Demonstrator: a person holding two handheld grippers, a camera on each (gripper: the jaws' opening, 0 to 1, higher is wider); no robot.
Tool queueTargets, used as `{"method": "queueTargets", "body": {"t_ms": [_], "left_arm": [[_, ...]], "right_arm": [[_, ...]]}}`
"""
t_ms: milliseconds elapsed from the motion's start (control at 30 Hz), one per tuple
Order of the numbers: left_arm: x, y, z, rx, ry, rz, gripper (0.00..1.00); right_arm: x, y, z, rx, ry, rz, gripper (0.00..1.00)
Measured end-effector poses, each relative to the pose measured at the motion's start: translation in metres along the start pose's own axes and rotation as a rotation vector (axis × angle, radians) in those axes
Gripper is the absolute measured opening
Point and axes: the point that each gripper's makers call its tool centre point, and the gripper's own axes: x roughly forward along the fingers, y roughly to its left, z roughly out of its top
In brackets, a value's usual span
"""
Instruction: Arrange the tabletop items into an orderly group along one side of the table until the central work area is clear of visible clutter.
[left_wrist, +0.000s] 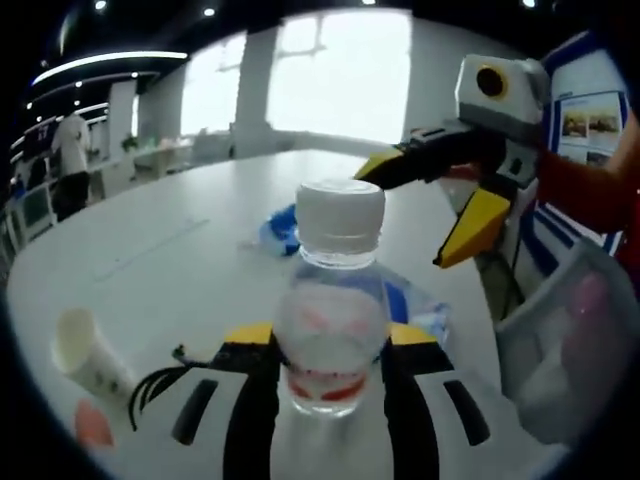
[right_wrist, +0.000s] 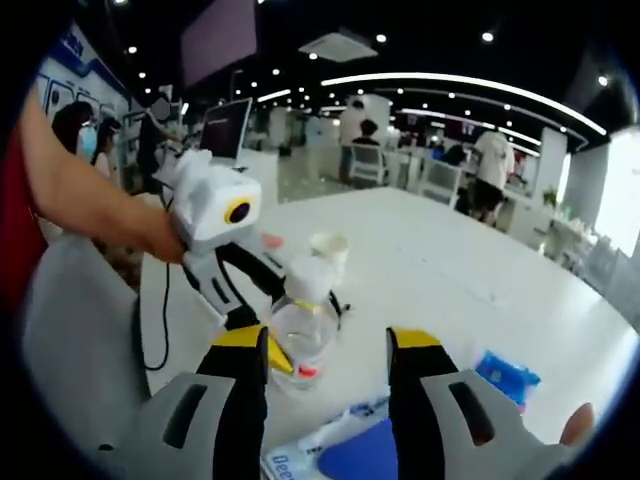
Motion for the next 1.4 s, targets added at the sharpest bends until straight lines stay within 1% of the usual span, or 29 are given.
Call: {"method": "queueTargets", "body": {"t_ms": [33,133,200,300,400,467,567,700,833,933,1033,1167,1333,1367,1400], "left_arm": [[-0.001,0.000,0.000,-0.009,-0.006,-0.001,0.37],[-0.003,-0.001,0.000,-0.011,-0.009,-0.005,0.37],[-0.005,-0.003,0.002,-0.017,-0.021,-0.011,0.37],[-0.006,-0.004,0.004,-0.029,-0.041,-0.012,0.37],[-0.007,-0.003,0.004,-0.031,-0.047,-0.009,0.37],[-0.008,-0.004,0.005,-0.038,-0.053,-0.008,0.37],[-0.011,-0.005,0.007,-0.043,-0.064,-0.011,0.37],[-0.015,-0.008,0.012,-0.034,-0.080,-0.023,0.36],[-0.018,-0.012,0.019,-0.014,-0.091,-0.039,0.36],[-0.020,-0.013,0.022,-0.007,-0.097,-0.039,0.36],[-0.023,-0.014,0.027,-0.003,-0.114,-0.045,0.37],[-0.027,-0.015,0.040,0.011,-0.149,-0.032,0.37],[-0.029,-0.008,0.053,0.014,-0.169,0.020,0.38],[-0.029,-0.006,0.055,0.014,-0.173,0.035,0.38],[-0.029,-0.002,0.057,0.015,-0.177,0.065,0.38]], "right_arm": [[0.005,0.002,0.004,0.017,-0.015,0.019,0.47],[0.012,0.003,0.008,0.031,-0.026,0.035,0.45],[0.018,0.007,0.016,0.034,-0.060,0.055,0.42],[0.026,0.011,0.017,0.053,-0.060,0.082,0.36],[0.032,0.015,0.021,0.080,-0.074,0.105,0.34],[0.032,0.018,0.024,0.095,-0.088,0.119,0.29],[0.030,0.016,0.026,0.098,-0.098,0.112,0.24],[0.029,0.017,0.031,0.141,-0.121,0.133,0.23],[0.029,0.020,0.034,0.140,-0.129,0.142,0.24],[0.026,0.021,0.039,0.133,-0.140,0.139,0.23],[0.023,0.023,0.046,0.103,-0.152,0.126,0.21],[0.018,0.021,0.058,0.073,-0.171,0.100,0.20],[0.017,0.013,0.068,0.058,-0.174,0.060,0.20],[0.018,0.011,0.070,0.059,-0.174,0.049,0.20],[0.018,0.008,0.072,0.061,-0.172,0.034,0.20]]}}
